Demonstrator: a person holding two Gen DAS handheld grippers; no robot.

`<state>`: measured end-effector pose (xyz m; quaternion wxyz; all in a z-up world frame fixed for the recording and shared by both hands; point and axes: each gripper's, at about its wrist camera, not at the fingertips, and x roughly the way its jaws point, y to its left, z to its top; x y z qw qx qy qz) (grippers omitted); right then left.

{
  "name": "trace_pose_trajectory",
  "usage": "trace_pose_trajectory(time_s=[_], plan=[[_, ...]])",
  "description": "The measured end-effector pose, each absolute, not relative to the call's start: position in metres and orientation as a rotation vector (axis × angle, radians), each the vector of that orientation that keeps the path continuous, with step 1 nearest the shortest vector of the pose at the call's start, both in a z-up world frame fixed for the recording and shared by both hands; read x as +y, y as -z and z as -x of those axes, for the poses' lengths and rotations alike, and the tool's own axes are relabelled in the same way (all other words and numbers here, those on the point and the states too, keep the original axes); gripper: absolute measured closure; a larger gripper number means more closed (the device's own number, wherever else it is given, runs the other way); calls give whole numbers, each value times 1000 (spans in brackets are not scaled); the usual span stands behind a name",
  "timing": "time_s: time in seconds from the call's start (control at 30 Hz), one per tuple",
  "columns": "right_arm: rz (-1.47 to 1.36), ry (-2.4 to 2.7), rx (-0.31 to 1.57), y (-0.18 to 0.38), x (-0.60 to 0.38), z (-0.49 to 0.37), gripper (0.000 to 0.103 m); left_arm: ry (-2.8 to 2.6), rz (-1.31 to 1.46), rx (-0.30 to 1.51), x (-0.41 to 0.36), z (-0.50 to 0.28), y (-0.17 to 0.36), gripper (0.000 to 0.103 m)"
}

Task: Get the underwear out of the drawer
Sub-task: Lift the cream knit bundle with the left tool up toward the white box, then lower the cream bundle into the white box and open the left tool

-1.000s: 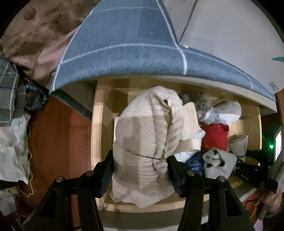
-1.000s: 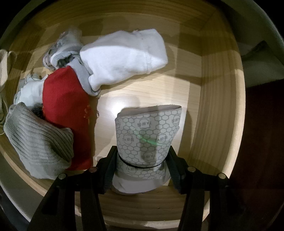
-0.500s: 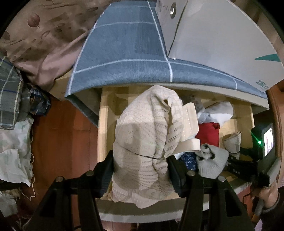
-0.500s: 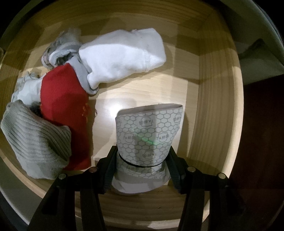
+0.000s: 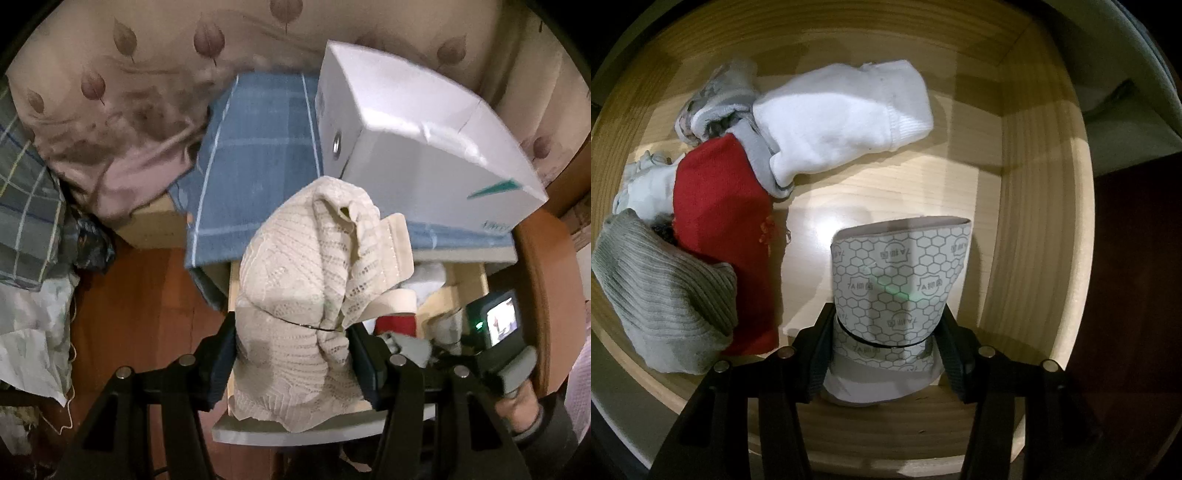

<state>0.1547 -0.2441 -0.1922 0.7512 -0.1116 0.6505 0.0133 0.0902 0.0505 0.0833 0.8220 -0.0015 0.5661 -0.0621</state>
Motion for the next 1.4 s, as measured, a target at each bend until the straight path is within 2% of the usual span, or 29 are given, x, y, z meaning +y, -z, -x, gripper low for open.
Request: trace_pose_trajectory(time_s=[0.33, 0.7, 1.0, 1.4], plan=[[243, -20, 1419, 190, -245, -155, 55, 128, -8, 1063, 49, -109, -162, 46], [249, -18, 1416, 183, -248, -159, 55, 174, -43, 951, 8, -159, -210, 46], [243, -17, 1407, 179, -248, -154, 55, 260, -61, 956, -36, -216, -196, 46], [253, -18, 1398, 177, -245, -149, 55, 265, -144, 1043, -83, -261, -132, 46]])
